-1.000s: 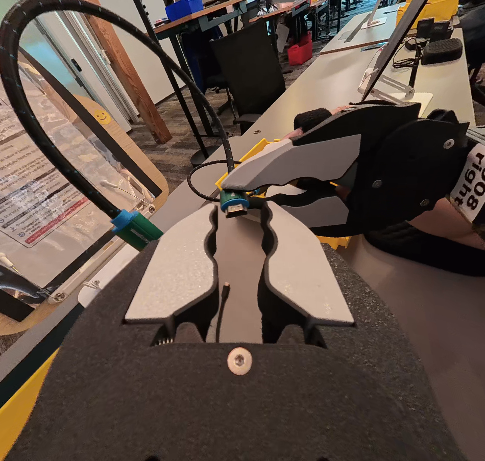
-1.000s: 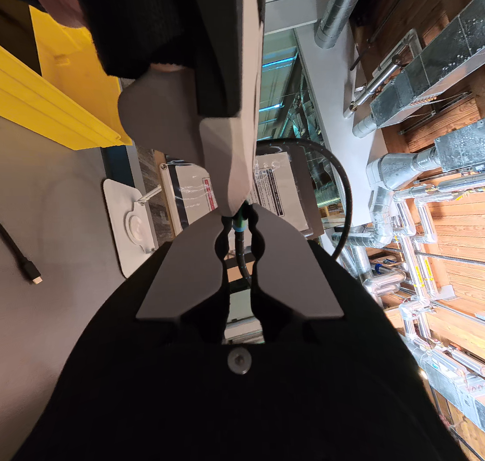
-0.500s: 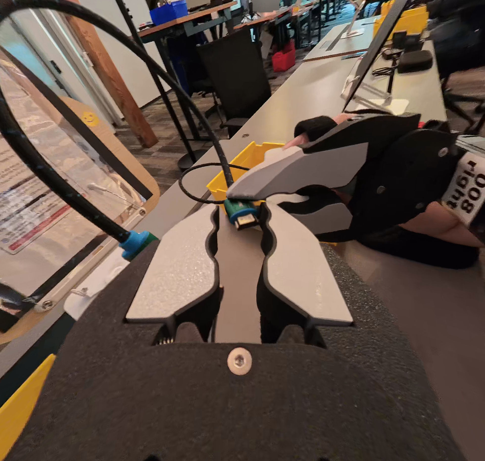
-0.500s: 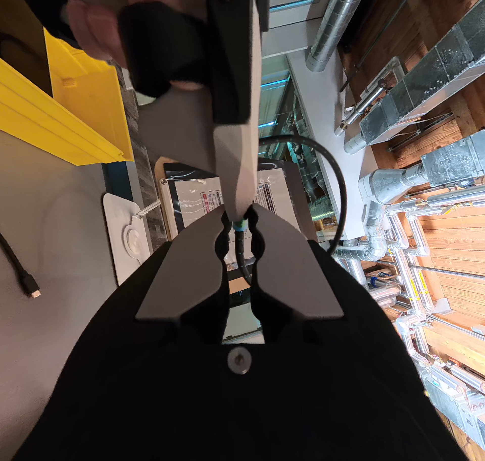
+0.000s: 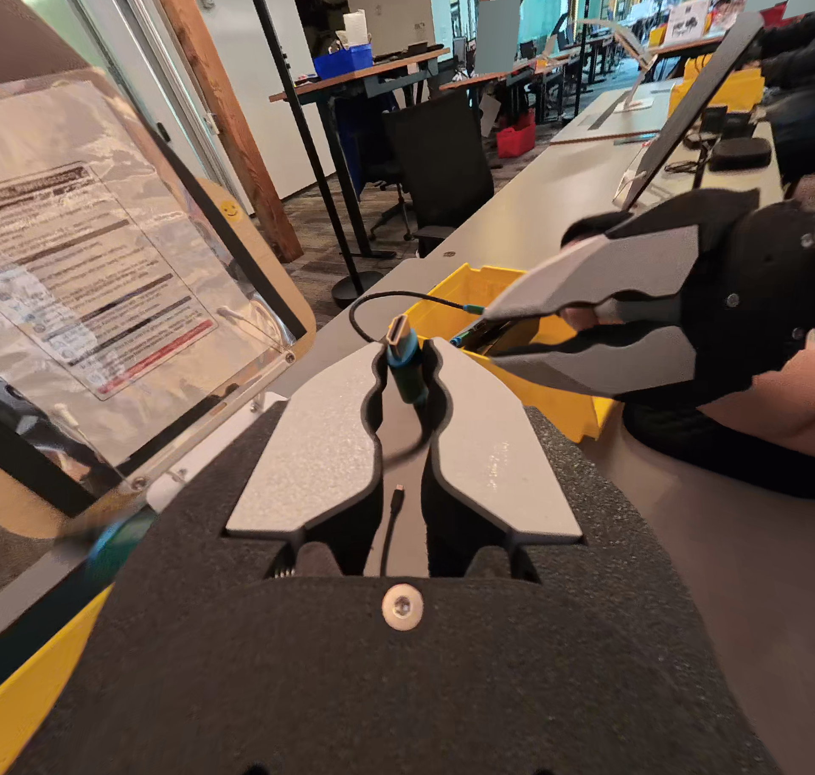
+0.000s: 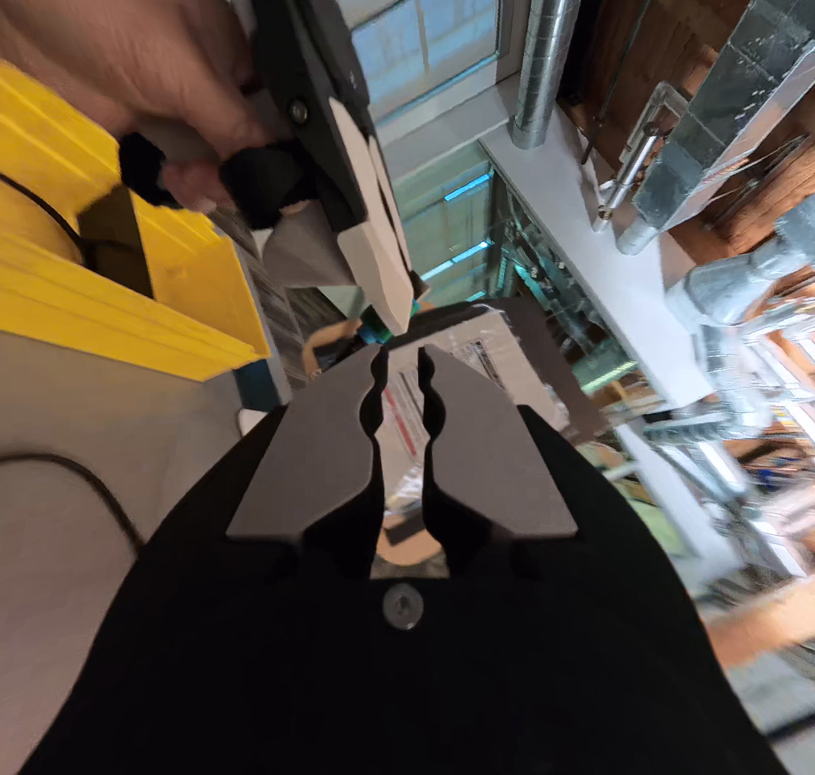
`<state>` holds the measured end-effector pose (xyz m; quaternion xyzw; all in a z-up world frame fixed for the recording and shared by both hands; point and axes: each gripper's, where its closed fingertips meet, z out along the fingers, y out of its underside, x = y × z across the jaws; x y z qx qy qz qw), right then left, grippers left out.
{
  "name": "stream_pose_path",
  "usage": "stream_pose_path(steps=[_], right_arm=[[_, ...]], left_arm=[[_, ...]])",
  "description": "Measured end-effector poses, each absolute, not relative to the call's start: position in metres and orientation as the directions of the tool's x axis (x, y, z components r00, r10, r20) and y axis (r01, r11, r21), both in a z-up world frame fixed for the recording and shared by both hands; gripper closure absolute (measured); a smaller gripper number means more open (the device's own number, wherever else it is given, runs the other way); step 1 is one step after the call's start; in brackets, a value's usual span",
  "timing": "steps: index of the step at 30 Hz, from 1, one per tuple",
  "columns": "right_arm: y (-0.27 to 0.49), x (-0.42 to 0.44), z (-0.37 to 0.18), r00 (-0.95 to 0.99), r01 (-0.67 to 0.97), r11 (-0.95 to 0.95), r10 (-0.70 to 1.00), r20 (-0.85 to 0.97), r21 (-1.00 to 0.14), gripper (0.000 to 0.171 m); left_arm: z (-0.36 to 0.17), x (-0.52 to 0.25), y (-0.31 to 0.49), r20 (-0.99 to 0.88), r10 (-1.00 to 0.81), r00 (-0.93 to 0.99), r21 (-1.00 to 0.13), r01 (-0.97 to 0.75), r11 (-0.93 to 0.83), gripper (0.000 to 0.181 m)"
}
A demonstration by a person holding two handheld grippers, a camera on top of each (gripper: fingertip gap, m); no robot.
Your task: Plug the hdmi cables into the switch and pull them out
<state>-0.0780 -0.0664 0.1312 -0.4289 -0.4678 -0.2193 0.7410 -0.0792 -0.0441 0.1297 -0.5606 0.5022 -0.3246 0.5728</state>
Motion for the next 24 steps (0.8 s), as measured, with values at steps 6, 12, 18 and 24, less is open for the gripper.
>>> stream_pose_path(steps=[6,12,18,24], right_arm=[[-0.09,-0.132,0.078,0.344,0.423,0.43,0.738,0.58,-0.798,0.163],[-0.124,-0.18,0.057,0.052,0.093,-0.073,0.996,-0.068,-0.993,0.163],[-0.079,-0.152,0.063,0.354,0.12,0.208,0.904,0.238,-0.971,0.161],[-0.098,-0.14,-0.023,0.047,0.6,0.126,0.98,0.192,-0.79,0.139]], left_arm=[[0.138,-0.095,-0.032,-0.097,-0.957,0.273,-0.991,-0.112,0.069,0.168],[0.148,-0.102,-0.035,-0.067,-0.963,0.26,-0.997,-0.056,0.054,0.169],[0.148,-0.099,-0.039,-0.083,-0.96,0.266,-0.996,-0.066,0.068,0.169],[0.163,-0.125,-0.032,-0.121,-0.924,0.362,-0.992,-0.06,0.107,0.169]])
